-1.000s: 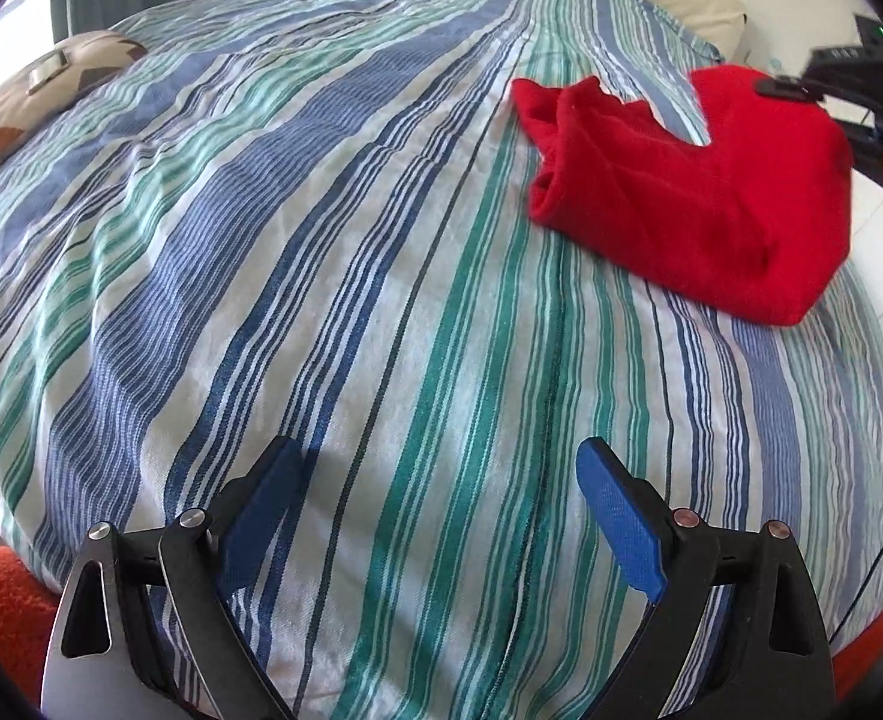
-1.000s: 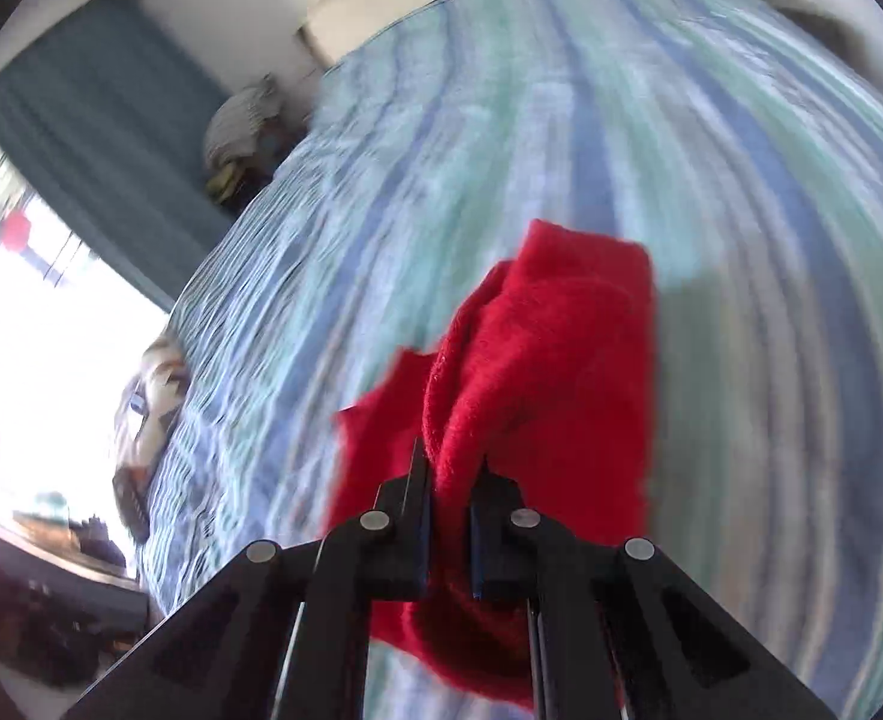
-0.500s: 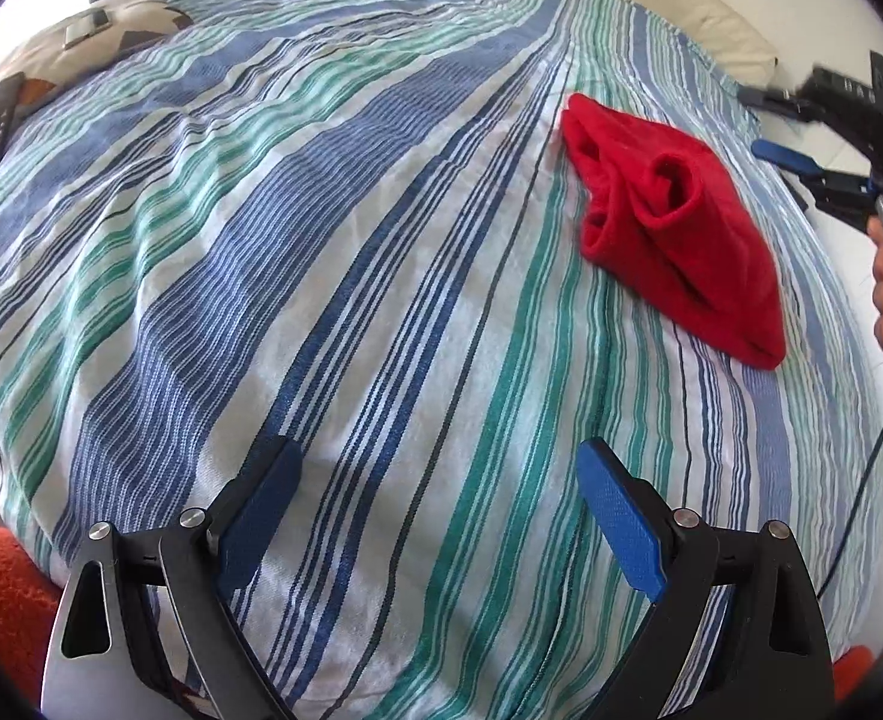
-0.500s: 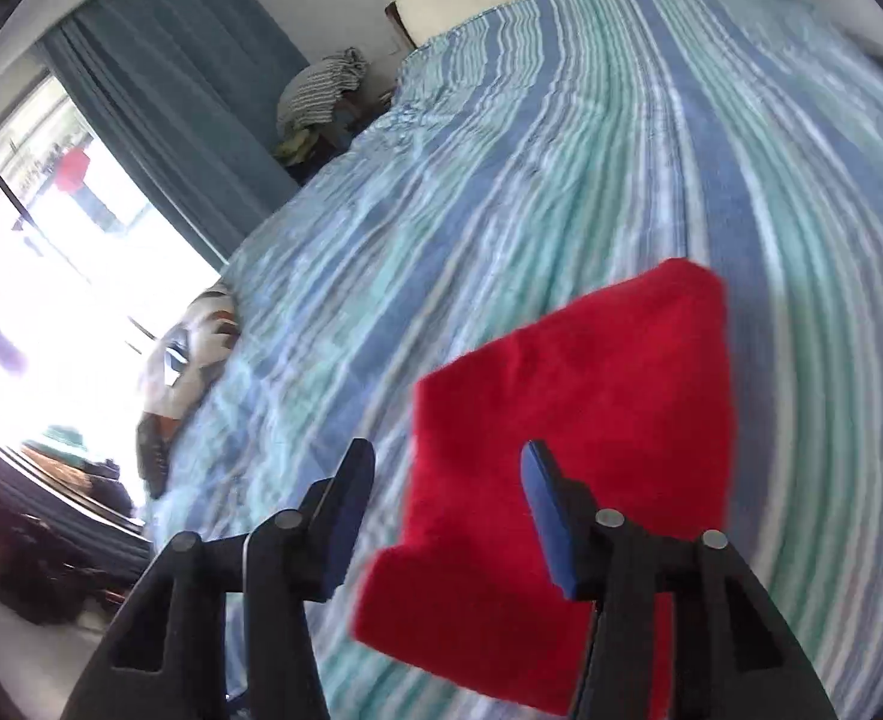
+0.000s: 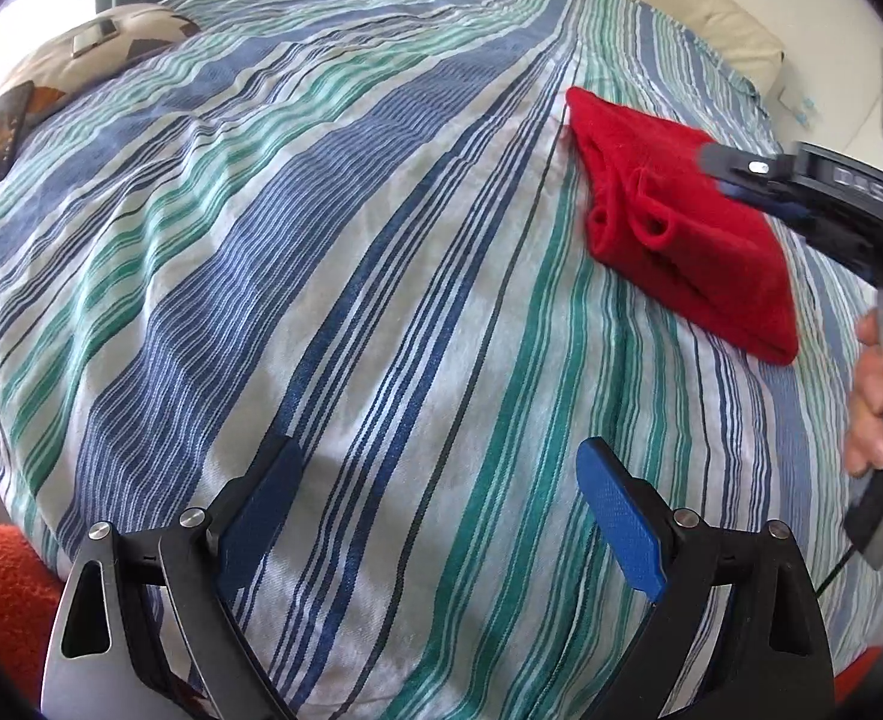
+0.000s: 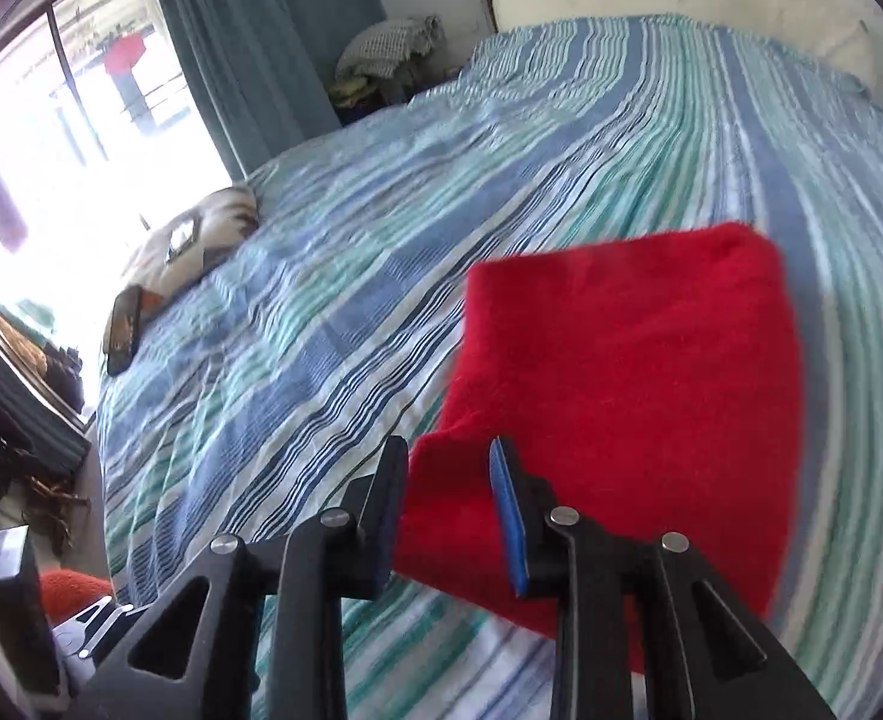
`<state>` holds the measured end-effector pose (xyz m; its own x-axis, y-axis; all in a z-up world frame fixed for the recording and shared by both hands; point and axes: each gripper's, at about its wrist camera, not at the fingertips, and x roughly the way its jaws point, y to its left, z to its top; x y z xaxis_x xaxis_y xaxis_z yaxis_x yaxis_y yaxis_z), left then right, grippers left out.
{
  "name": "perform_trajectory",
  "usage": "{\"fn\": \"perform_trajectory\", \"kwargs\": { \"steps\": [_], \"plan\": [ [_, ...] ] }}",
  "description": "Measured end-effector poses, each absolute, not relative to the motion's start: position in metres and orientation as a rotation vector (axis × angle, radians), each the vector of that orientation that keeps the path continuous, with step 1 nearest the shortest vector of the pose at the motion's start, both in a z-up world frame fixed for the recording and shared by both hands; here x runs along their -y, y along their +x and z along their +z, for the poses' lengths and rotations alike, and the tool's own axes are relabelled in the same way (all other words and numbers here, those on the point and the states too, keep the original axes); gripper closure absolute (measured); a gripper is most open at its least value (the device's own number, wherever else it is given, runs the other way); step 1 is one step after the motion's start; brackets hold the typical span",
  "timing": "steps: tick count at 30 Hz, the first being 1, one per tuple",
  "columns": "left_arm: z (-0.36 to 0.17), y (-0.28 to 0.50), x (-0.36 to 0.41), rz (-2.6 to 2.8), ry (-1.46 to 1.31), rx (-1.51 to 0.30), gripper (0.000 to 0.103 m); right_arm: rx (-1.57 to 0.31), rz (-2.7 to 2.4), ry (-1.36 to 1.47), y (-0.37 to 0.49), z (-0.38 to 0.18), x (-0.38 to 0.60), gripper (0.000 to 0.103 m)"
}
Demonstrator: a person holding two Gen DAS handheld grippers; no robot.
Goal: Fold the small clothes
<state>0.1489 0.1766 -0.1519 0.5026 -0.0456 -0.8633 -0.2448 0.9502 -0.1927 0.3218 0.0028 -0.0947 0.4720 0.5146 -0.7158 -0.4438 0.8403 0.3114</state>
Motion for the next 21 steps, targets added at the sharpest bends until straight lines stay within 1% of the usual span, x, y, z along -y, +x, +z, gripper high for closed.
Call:
{"fn": "perform_trajectory", "kwargs": {
  "steps": [2,4,6,8,9,12,13,14,15,16,18,21],
  "plan": [
    [-0.152,0.15,-0.176,0.115,-0.316,-1.043,0.009,-0.861,0.527,0.072,0.312,-0.077,0.03,0.074],
    [-0.153,0.152,-0.175,0.108,-0.315,-1.045,0.009,-0.86,0.456,0.064,0.304,-0.079,0.063,0.074],
    [-0.154,0.153,-0.171,0.106,-0.301,-1.049,0.009,-0.942,0.416,0.097,0.3,-0.105,0.082,0.074],
    [-0.156,0.154,-0.167,0.112,-0.273,-1.047,0.009,-1.109,0.408,0.098,0.3,-0.154,0.084,0.074],
    [-0.156,0.153,-0.166,0.114,-0.26,-1.045,0.009,-1.155,0.402,0.087,0.298,-0.171,0.083,0.074],
    [-0.155,0.147,-0.164,0.121,-0.228,-1.035,0.009,-1.075,0.347,0.104,0.277,-0.157,0.087,0.073],
    [-0.154,0.145,-0.164,0.117,-0.225,-1.033,0.009,-1.067,0.339,0.12,0.269,-0.148,0.09,0.061],
    [-0.153,0.144,-0.165,0.11,-0.229,-1.03,0.009,-1.042,0.345,0.148,0.256,-0.137,0.094,0.051],
    [-0.152,0.143,-0.165,0.097,-0.235,-1.027,0.009,-1.016,0.352,0.164,0.246,-0.127,0.098,0.034],
    [-0.15,0.143,-0.165,0.086,-0.239,-1.022,0.009,-0.982,0.355,0.176,0.232,-0.119,0.103,0.024],
    [-0.148,0.143,-0.162,0.069,-0.238,-1.016,0.009,-0.938,0.342,0.169,0.208,-0.111,0.106,0.022],
    [-0.146,0.141,-0.154,0.042,-0.223,-1.015,0.009,-0.961,0.305,0.162,0.178,-0.114,0.117,0.022]
  ]
}}
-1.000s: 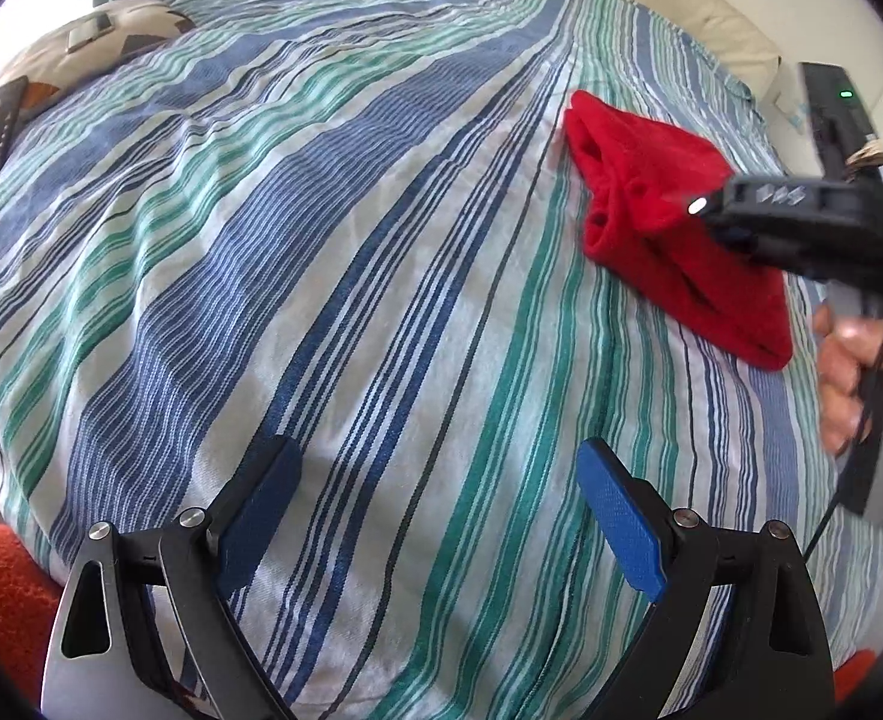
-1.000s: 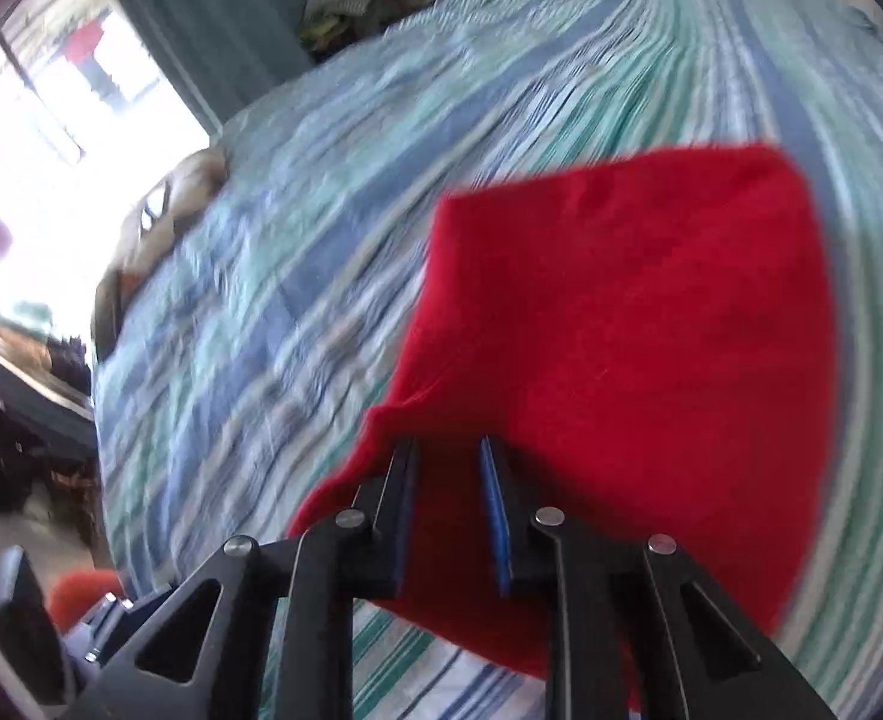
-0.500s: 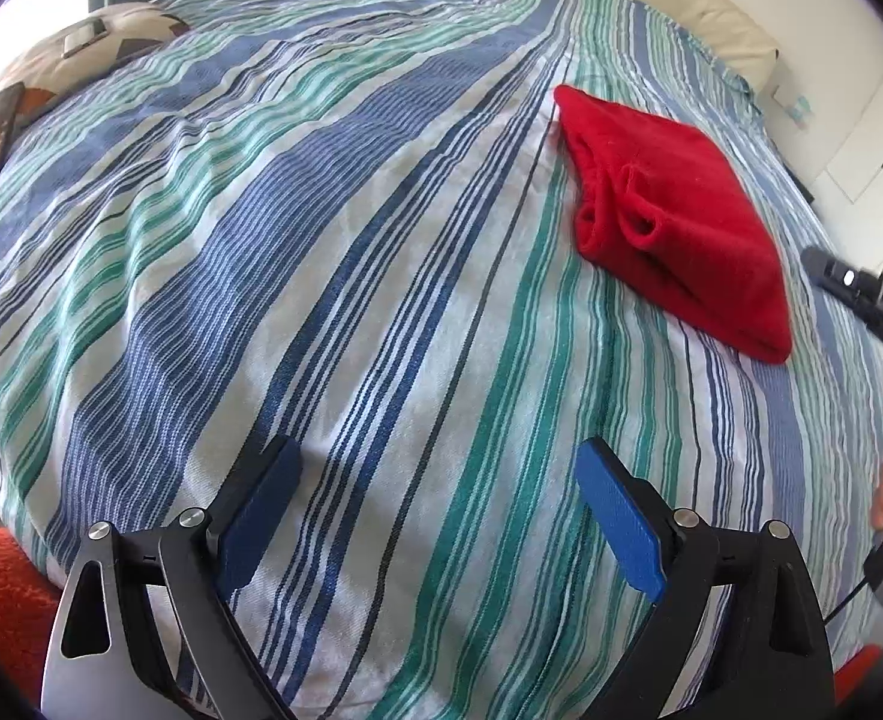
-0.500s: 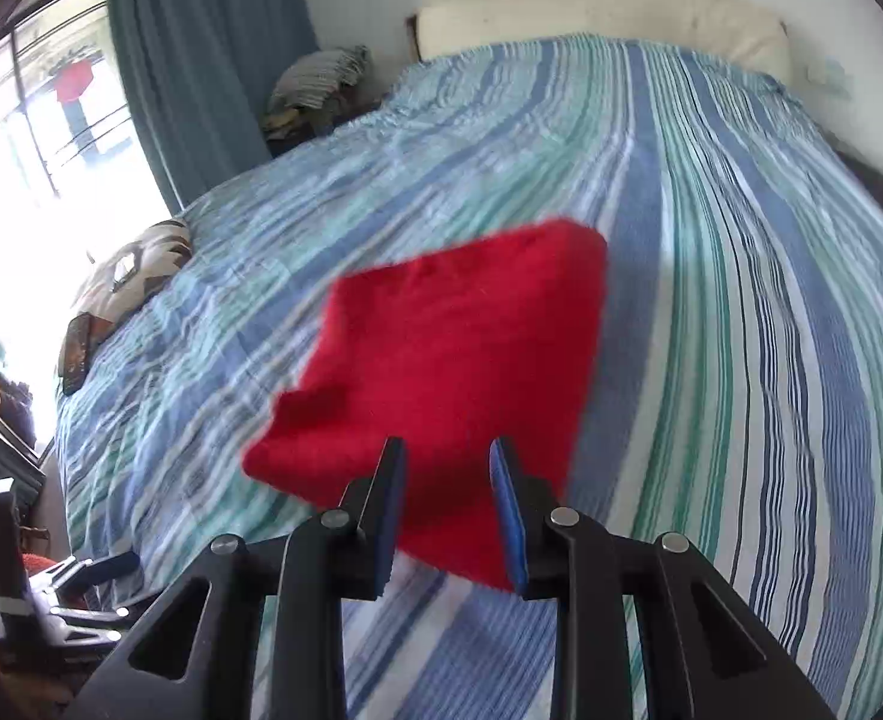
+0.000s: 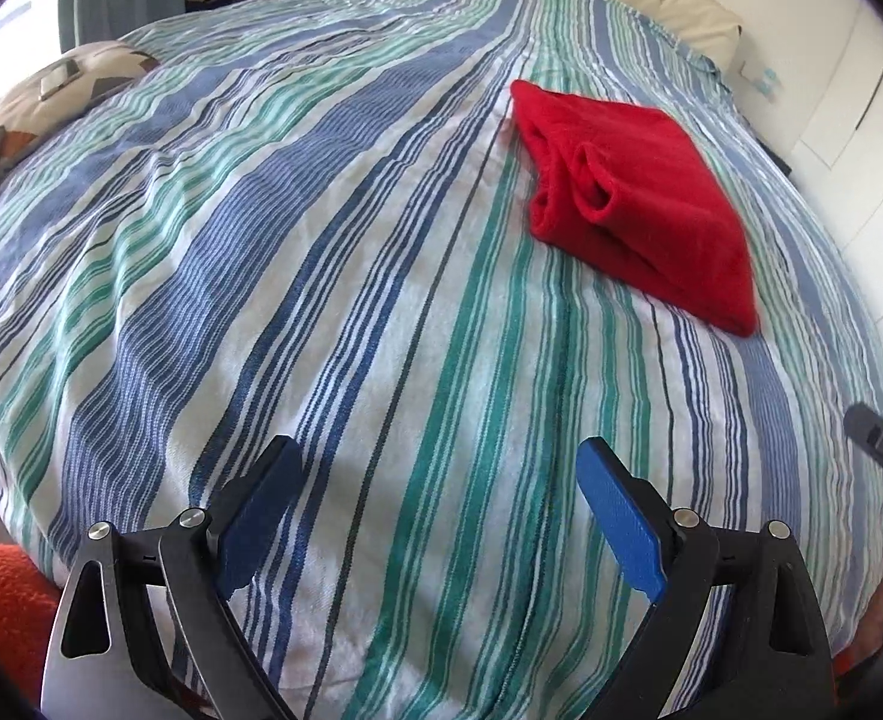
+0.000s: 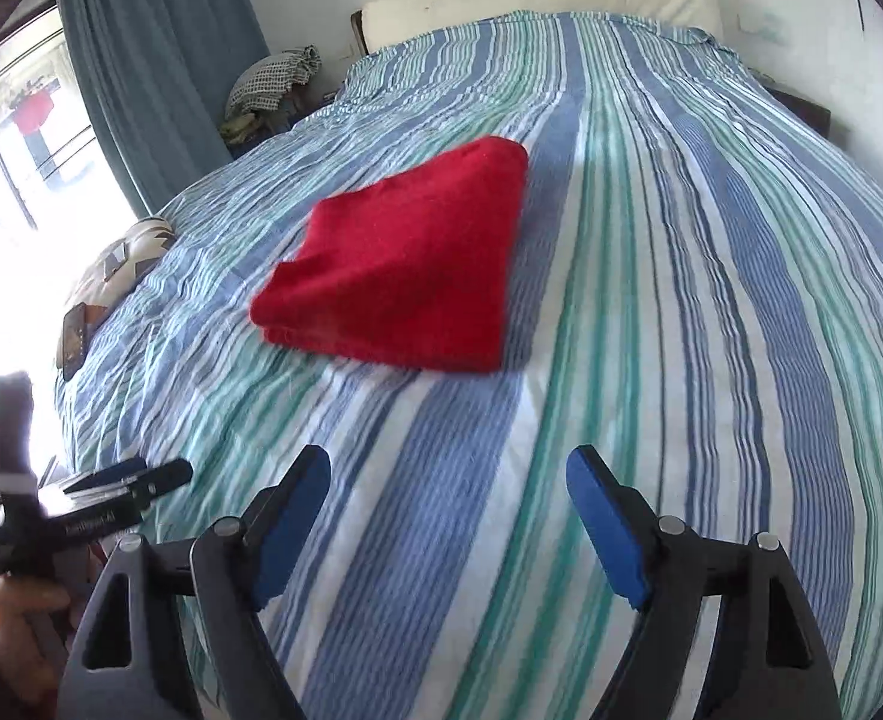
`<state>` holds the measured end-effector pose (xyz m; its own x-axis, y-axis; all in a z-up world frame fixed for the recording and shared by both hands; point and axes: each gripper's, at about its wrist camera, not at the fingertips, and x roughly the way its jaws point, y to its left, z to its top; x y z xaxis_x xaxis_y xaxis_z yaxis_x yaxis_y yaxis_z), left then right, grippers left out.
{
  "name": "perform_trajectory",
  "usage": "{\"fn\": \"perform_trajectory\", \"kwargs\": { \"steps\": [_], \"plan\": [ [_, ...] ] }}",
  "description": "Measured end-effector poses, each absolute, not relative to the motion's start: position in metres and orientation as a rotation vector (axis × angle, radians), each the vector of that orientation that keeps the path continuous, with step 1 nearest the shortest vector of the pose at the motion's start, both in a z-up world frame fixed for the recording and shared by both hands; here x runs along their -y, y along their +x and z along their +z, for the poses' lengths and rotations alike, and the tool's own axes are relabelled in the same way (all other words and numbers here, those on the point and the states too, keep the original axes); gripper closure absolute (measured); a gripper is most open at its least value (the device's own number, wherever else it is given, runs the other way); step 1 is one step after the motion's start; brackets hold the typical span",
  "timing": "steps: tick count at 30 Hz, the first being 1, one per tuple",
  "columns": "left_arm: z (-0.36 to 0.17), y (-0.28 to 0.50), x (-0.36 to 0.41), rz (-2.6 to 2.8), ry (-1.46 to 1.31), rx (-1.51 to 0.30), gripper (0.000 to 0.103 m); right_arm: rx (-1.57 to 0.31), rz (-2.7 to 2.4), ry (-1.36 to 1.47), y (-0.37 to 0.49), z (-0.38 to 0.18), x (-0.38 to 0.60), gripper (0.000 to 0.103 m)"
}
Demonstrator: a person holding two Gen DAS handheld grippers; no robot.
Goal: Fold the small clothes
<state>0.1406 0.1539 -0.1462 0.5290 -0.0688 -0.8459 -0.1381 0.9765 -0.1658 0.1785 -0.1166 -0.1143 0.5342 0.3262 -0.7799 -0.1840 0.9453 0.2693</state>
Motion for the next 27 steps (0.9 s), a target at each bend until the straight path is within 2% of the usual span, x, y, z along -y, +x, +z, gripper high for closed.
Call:
{"fn": "perform_trajectory", "kwargs": {
  "steps": [5,9,12,16,20,21,27],
  "plan": [
    [-0.139,0.136,-0.141,-0.011,-0.197,-1.011,0.009,-1.02,0.237,0.243,0.15,-0.129,0.147,0.022],
    [-0.116,0.15,-0.146,-0.101,-0.325,-1.008,0.009,-1.028,0.223,0.284,0.152,-0.131,0.16,0.022],
    [-0.085,0.183,-0.15,-0.184,-0.437,-0.961,0.009,-1.006,0.24,0.298,0.173,-0.124,0.161,0.022],
    [-0.066,0.254,-0.125,-0.271,-0.356,-1.015,0.006,-0.958,0.276,0.332,0.222,-0.108,0.155,0.022],
    [-0.094,0.321,-0.113,-0.203,-0.196,-1.052,0.006,-0.93,0.335,0.373,0.289,-0.095,0.144,0.022],
    [-0.109,0.337,-0.116,-0.164,-0.173,-1.079,0.006,-0.941,0.357,0.391,0.308,-0.098,0.143,0.018],
    [-0.163,0.376,-0.13,-0.225,-0.275,-1.218,0.006,-1.051,0.444,0.446,0.39,-0.152,0.122,0.017]
  ]
}}
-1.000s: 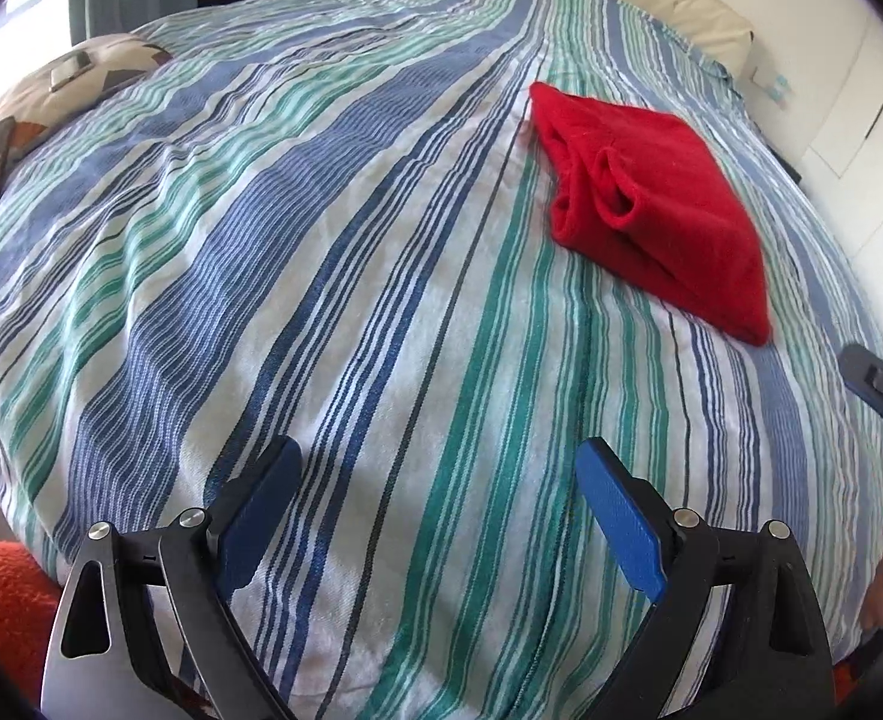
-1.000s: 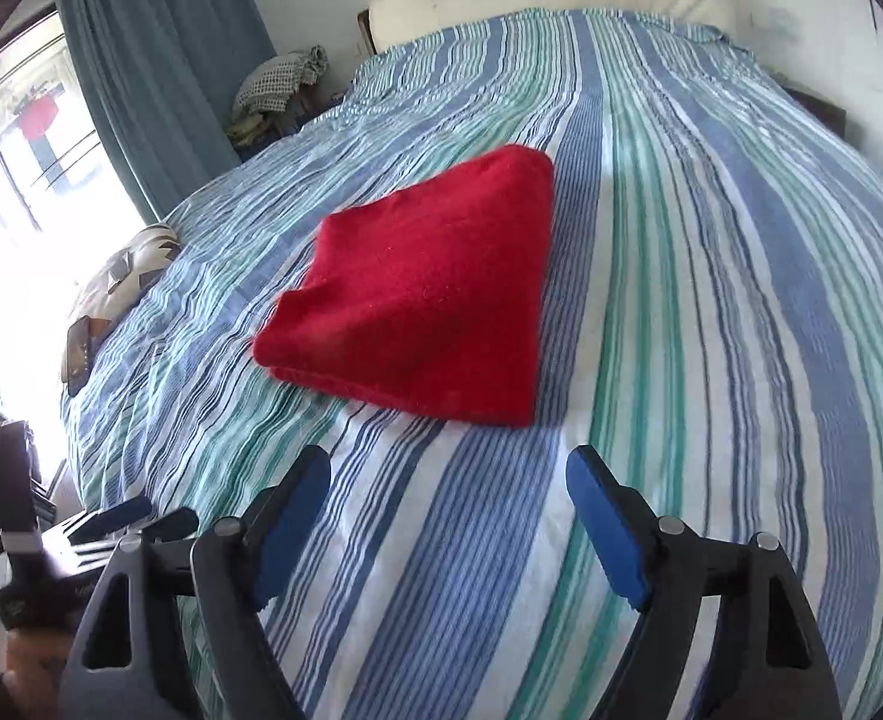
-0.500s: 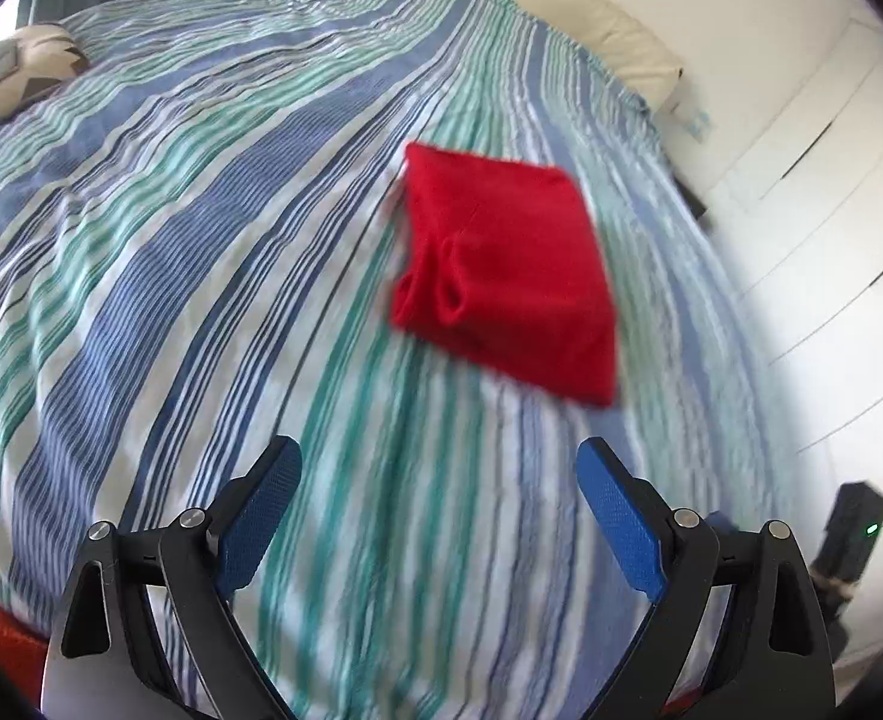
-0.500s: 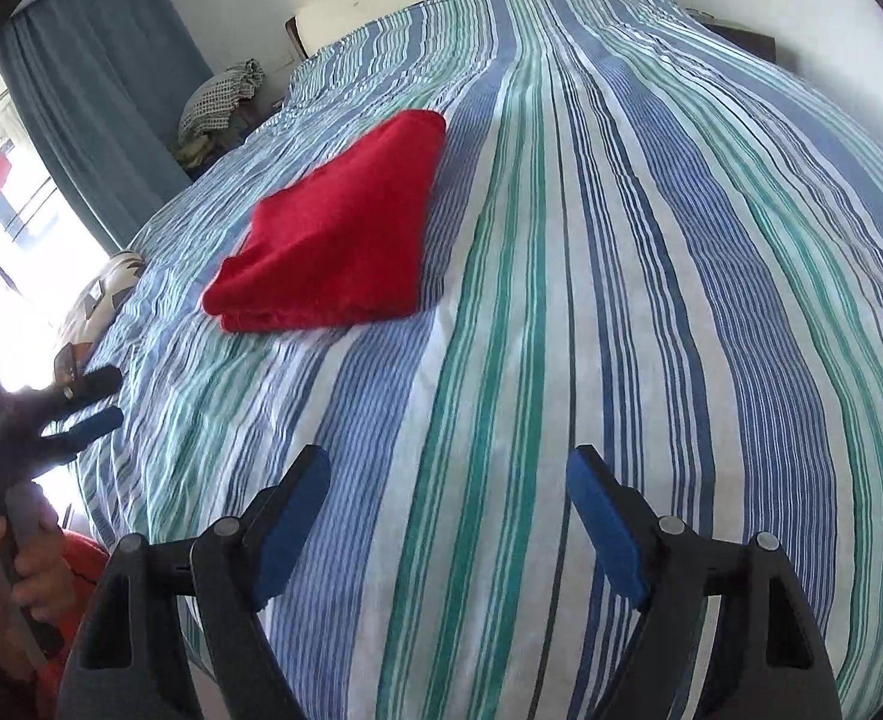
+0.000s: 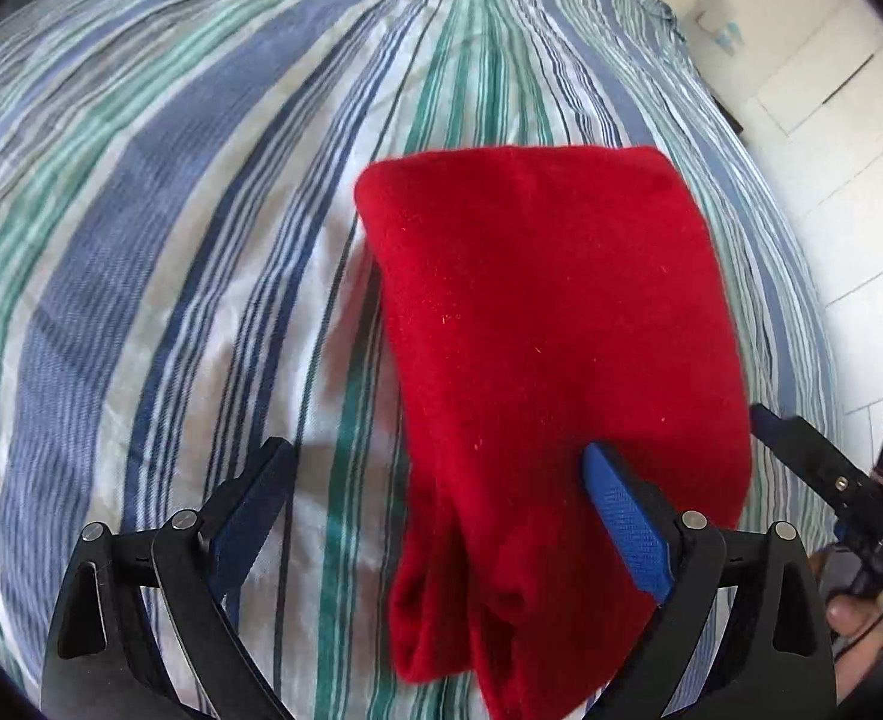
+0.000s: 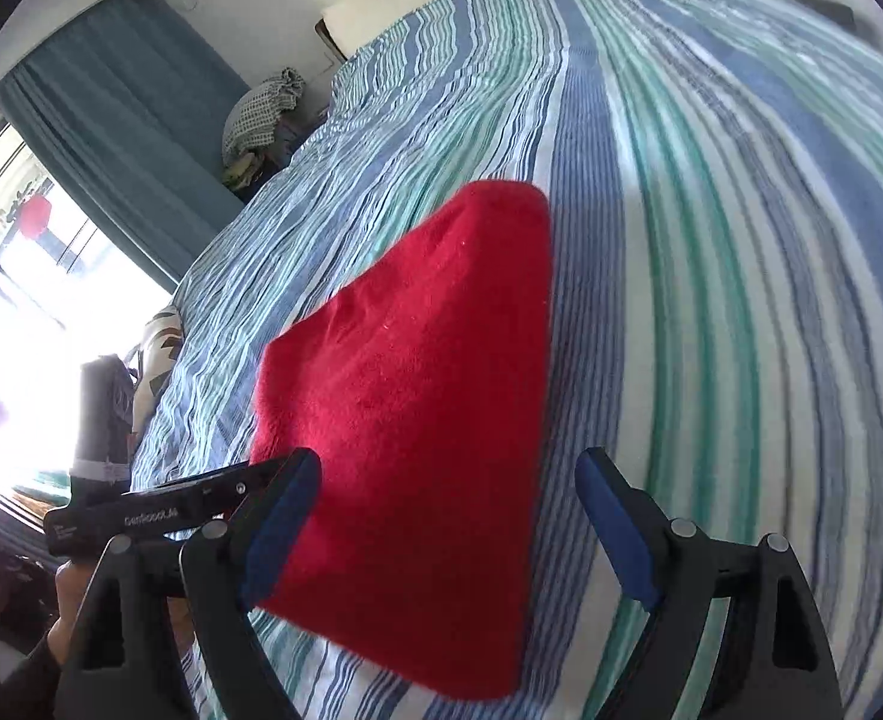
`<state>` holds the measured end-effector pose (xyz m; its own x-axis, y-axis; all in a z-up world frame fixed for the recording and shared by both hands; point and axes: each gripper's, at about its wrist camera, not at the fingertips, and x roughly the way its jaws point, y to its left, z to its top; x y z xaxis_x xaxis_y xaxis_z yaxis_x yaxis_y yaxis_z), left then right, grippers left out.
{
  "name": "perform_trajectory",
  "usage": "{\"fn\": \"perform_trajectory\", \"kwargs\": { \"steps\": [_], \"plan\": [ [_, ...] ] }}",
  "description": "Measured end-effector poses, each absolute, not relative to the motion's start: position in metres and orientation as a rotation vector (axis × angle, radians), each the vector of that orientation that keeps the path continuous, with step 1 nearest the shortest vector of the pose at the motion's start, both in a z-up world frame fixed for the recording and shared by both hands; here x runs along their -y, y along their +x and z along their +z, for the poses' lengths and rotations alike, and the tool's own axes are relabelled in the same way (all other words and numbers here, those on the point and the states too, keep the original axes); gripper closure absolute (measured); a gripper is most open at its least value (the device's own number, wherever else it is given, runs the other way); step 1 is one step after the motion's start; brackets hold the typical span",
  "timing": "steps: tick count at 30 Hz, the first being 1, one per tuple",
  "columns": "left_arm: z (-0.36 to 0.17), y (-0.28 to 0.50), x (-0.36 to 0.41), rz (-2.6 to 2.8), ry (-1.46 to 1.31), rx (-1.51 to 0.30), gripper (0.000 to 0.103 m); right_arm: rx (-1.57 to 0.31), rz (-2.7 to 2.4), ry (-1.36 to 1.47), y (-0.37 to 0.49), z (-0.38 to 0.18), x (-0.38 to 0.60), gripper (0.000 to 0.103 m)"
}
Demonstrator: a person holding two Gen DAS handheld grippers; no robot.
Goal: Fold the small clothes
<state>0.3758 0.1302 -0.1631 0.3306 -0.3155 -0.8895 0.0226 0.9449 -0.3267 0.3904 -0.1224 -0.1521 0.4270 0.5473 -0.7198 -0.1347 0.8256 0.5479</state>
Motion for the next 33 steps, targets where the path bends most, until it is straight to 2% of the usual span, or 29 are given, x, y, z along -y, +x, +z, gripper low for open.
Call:
{"fn": "perform_trajectory", "kwargs": {
  "steps": [2,3,4,5,6,7,9,14,17,18,19,20,21,22,24,28,30,33],
  "plan": [
    [-0.172,0.381,-0.128,-0.249,-0.28,-1.226,0.005,-1.139,0.473,0.477,0.411,-0.185,0.11,0.017],
    [-0.174,0.382,-0.129,-0.246,-0.295,-1.218,0.011,-1.146,0.455,0.491,0.415,-0.194,0.105,0.017],
    [-0.173,0.383,-0.131,-0.245,-0.315,-1.204,0.022,-1.114,0.449,0.493,0.416,-0.195,0.103,0.023],
    [-0.172,0.384,-0.131,-0.278,-0.347,-1.203,0.068,-1.084,0.459,0.473,0.416,-0.191,0.096,0.032],
    [-0.172,0.387,-0.128,-0.302,-0.38,-1.228,0.082,-1.089,0.466,0.433,0.417,-0.187,0.087,0.051],
    [-0.166,0.388,-0.126,-0.282,-0.364,-1.221,0.084,-1.09,0.452,0.404,0.417,-0.182,0.082,0.06],
    [-0.147,0.387,-0.115,-0.276,-0.271,-1.184,0.085,-1.064,0.43,0.362,0.418,-0.161,0.076,0.067],
    [-0.07,0.378,-0.106,-0.333,-0.233,-1.017,0.085,-0.884,0.456,0.373,0.415,-0.081,0.085,0.069],
    [-0.034,0.373,-0.104,-0.352,-0.236,-0.946,0.082,-0.824,0.466,0.378,0.412,-0.048,0.093,0.068],
    [-0.031,0.374,-0.101,-0.338,-0.228,-0.94,0.073,-0.828,0.456,0.372,0.413,-0.046,0.095,0.065],
    [-0.033,0.373,-0.101,-0.301,-0.209,-0.942,0.059,-0.848,0.446,0.37,0.414,-0.048,0.099,0.055],
    [-0.04,0.372,-0.099,-0.241,-0.172,-0.956,0.049,-0.888,0.423,0.36,0.415,-0.055,0.102,0.048],
    [-0.049,0.369,-0.098,-0.183,-0.129,-0.973,0.037,-0.93,0.388,0.338,0.413,-0.063,0.105,0.036],
    [-0.059,0.361,-0.097,-0.126,-0.074,-0.982,0.036,-0.964,0.327,0.295,0.404,-0.073,0.111,0.024],
    [-0.068,0.329,-0.1,-0.061,-0.005,-0.986,0.032,-0.982,0.259,0.223,0.374,-0.083,0.124,0.021],
    [-0.068,0.245,-0.099,-0.024,-0.004,-0.966,0.006,-1.008,0.201,0.108,0.303,-0.087,0.146,0.012],
    [-0.059,0.209,-0.091,0.02,0.035,-0.926,0.002,-1.008,0.192,0.062,0.266,-0.078,0.154,0.01],
    [-0.044,0.182,-0.082,0.09,0.087,-0.9,0.002,-1.012,0.179,0.052,0.226,-0.059,0.164,0.008]
  ]
}}
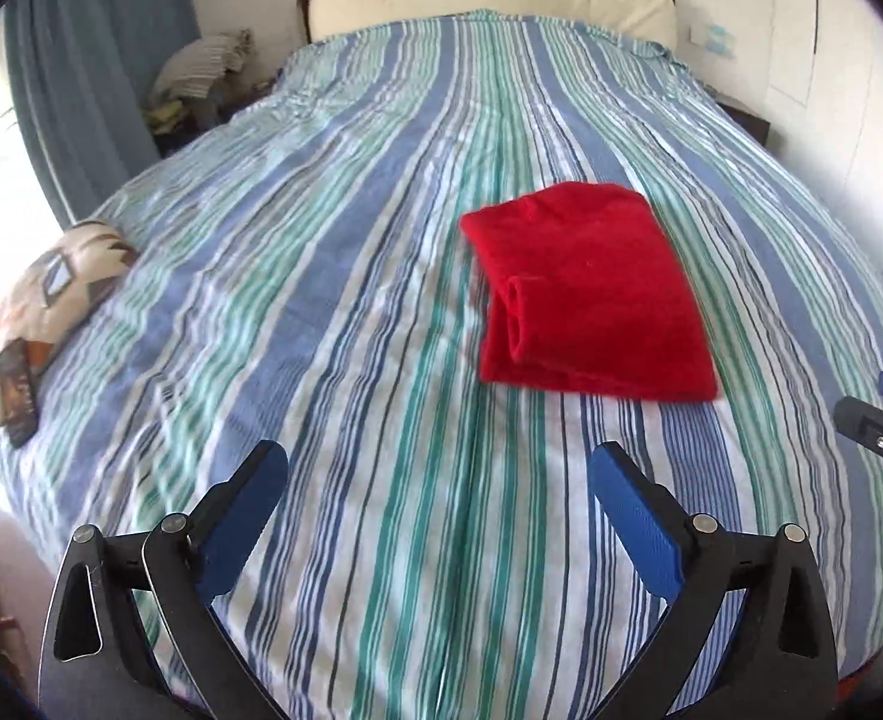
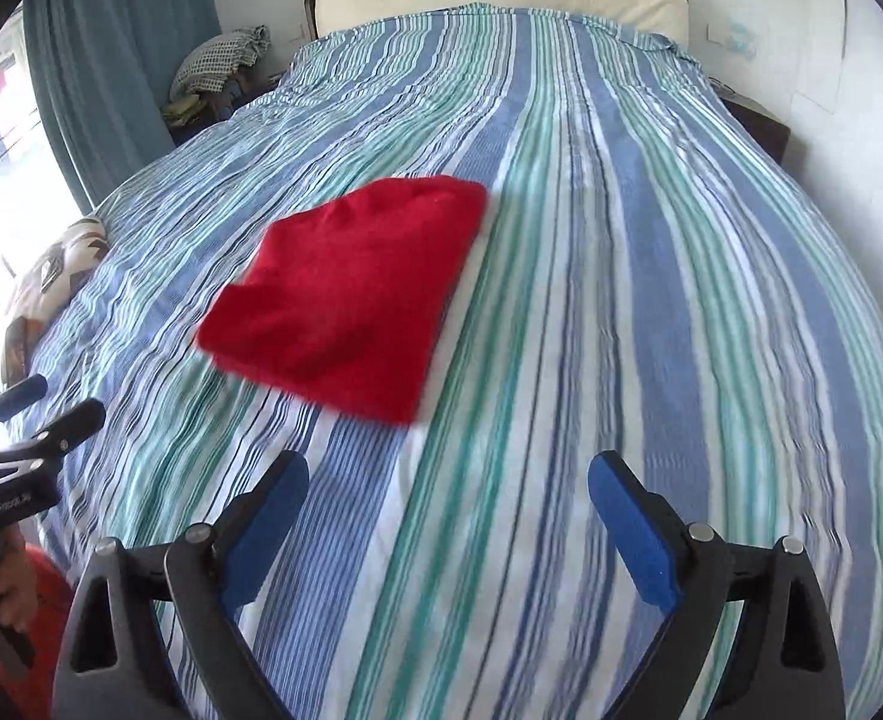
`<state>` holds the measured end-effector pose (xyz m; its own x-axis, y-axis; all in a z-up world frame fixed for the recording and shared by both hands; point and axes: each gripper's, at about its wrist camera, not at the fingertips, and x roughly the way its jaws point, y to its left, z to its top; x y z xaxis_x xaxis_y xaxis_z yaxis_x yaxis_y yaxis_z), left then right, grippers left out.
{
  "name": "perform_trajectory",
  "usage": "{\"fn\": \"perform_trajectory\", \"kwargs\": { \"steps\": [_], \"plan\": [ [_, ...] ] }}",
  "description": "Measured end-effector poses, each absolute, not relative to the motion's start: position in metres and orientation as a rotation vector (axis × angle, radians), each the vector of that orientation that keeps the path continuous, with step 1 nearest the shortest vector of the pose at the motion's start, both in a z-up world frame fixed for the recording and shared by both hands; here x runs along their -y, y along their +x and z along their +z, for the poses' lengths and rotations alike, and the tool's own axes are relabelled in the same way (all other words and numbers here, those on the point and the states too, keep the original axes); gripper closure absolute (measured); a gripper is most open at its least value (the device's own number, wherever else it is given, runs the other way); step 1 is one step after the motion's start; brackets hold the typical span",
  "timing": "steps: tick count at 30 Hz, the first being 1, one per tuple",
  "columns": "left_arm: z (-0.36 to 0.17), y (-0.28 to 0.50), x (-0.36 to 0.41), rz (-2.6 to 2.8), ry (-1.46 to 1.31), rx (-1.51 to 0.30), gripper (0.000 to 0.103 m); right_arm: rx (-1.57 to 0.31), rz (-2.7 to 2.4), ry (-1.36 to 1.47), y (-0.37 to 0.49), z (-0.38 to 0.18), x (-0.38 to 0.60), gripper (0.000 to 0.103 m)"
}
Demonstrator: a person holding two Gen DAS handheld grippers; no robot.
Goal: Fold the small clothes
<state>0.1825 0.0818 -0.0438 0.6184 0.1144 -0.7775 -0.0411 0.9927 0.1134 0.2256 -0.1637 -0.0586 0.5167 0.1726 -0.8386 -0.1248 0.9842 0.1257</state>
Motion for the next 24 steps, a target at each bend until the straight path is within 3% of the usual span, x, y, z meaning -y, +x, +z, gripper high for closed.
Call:
{"fn": "perform_trajectory", "kwargs": {
  "steps": [4,14,24],
  "plan": [
    [-0.03,0.165,-0.079,0.112,0.111,-0.897,0.002,-0.969,0.191,0.03,0.185,-0.029,0.165,0.0],
    [0.001,0.111,-0.069,0.107,0.133,-0.999,0.002,-0.95,0.181,-0.022,0.123,0.023,0.148,0.0],
    [0.026,0.076,-0.058,0.058,0.162,-0.948,0.002,-0.969,0.204,-0.068,0.085,0.037,0.136,0.0]
  ]
}}
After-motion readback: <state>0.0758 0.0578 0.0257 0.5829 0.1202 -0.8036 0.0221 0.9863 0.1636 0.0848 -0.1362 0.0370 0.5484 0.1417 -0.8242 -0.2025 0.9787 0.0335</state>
